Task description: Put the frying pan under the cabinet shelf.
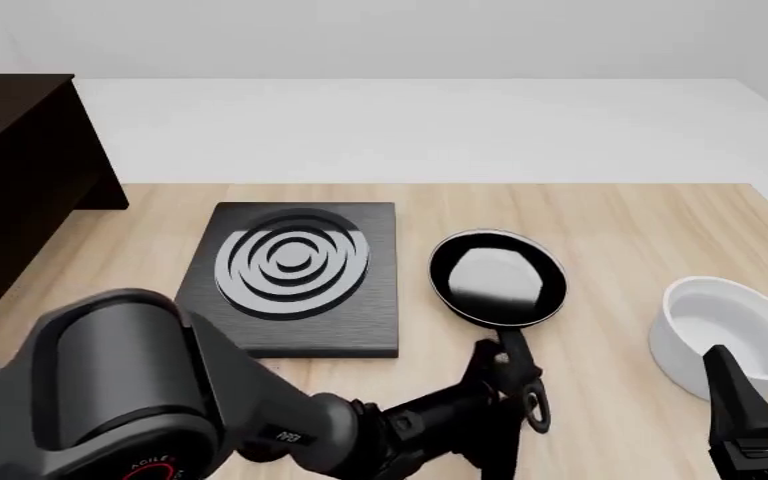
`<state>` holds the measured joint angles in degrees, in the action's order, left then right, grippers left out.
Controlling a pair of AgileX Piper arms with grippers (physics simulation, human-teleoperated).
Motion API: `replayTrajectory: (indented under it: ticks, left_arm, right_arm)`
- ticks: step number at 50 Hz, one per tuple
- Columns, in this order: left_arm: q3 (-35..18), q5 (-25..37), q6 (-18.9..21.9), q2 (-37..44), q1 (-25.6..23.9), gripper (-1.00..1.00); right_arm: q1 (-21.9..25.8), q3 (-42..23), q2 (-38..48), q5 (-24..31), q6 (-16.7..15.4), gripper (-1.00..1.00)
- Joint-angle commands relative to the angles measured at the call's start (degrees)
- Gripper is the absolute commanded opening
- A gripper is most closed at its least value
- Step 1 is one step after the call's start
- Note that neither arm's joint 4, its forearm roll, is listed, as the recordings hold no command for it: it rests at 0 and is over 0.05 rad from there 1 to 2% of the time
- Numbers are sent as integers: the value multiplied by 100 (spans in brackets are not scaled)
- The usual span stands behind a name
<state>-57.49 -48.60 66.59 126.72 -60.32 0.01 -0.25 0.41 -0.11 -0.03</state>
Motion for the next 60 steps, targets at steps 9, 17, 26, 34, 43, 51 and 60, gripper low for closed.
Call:
replayTrajectory:
  ticks: [9,17,26,34,43,51,60]
  left_arm:
    - [1076,-529,3788,848,377,-100]
    - [1424,-813,4237,492,370,-100]
    - [1498,-1234,5011,515,434,-100]
    - [1604,-1239,5207,197,424,-100]
    - [1658,-1052,5340,-479,376,-100]
    - [1538,-791,5341,-1192,440,-100]
    - [1544,-855,5339,-1838,525,-100]
  right_arm:
    - [-1,0,0,0,0,100]
    - [1,0,0,0,-1,100]
    - [0,0,-2,0,0,100]
    - [0,0,1,0,-1,100]
    - [1,0,0,0,0,100]
    - [0,0,0,0,0,100]
    - [1,0,0,0,-1,100]
